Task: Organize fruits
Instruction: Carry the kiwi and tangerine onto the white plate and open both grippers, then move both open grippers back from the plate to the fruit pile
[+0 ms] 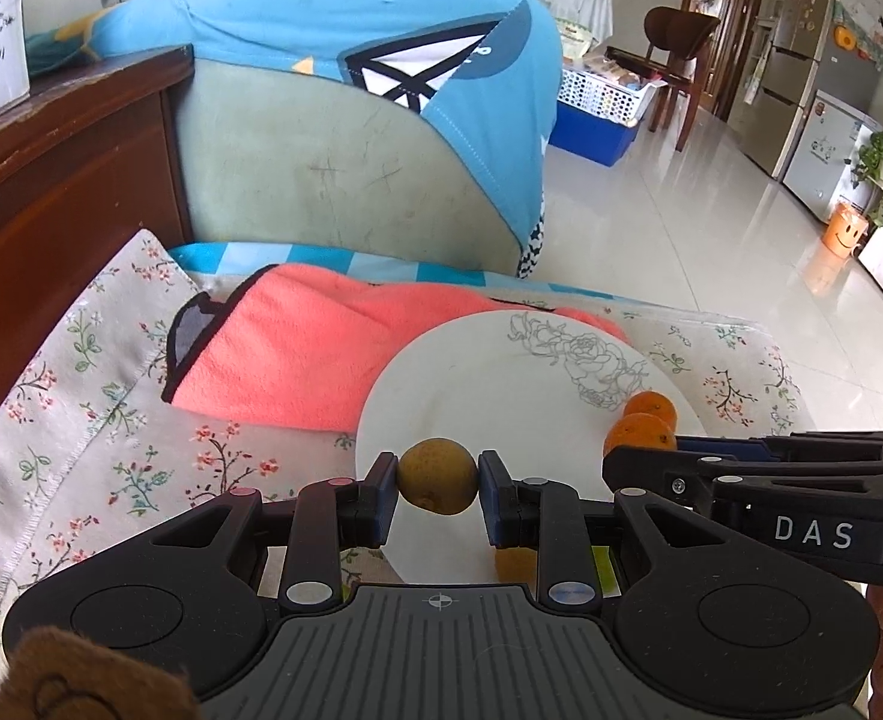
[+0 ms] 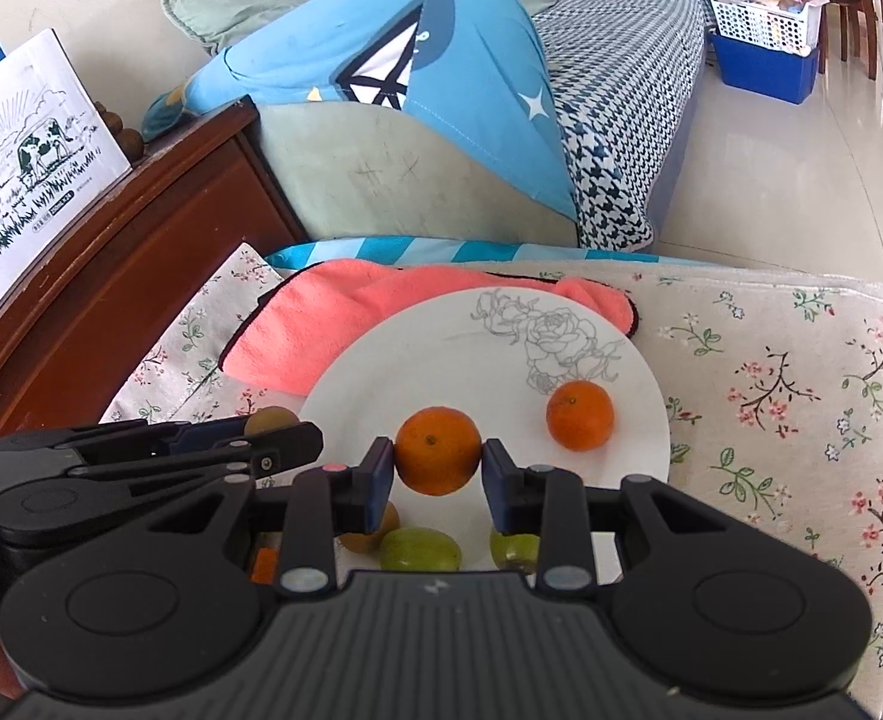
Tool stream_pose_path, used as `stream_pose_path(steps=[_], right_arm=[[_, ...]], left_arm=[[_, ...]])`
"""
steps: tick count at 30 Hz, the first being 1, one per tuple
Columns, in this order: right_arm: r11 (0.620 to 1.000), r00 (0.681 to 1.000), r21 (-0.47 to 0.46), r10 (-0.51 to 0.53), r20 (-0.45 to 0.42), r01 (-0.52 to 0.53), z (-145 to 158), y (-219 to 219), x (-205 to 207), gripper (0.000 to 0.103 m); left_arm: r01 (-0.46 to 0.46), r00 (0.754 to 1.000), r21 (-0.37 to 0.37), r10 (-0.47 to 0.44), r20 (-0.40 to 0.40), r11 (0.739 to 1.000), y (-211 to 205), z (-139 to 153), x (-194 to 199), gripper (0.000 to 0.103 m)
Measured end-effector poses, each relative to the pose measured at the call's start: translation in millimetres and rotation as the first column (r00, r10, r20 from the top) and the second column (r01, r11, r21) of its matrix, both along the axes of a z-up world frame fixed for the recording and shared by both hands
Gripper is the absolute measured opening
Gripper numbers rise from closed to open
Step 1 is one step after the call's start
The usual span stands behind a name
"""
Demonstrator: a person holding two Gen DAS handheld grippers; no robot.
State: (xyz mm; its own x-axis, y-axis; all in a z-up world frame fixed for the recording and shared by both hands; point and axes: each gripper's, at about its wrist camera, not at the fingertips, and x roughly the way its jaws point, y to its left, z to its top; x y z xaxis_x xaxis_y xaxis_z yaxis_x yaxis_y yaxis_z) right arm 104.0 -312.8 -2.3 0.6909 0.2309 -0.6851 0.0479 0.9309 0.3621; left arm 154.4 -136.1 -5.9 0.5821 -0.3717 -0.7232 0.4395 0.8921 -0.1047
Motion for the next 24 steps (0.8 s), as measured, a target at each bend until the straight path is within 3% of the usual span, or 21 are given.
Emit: stream_pose_path(steps=[6,12,24], right_arm=[[0.999,1.000,0.027,-0.021,-0.016,0.022,-6.6,-3.7,3.9,0.035],[0.998,0.999,0.050,-0.034,0.011,0.034,0.1,-6.8,1.2,0.035],[0.998,0.998,0.028,0.049,0.026,-0.050,9.8,7.6,-7.0,0.035]], left_arm=[[-0.017,1.000,-0.016,0.017,-0.007,1.000,-0.1,-0.1,2.0,0.028],[-0.066,0.998,-0.026,0.066,0.006,0.997,6.9,10.5,2.9,0.049],[-0.091,0.996,0.035,0.091,0.001,0.995,32.4,24.5,3.0,0.053]])
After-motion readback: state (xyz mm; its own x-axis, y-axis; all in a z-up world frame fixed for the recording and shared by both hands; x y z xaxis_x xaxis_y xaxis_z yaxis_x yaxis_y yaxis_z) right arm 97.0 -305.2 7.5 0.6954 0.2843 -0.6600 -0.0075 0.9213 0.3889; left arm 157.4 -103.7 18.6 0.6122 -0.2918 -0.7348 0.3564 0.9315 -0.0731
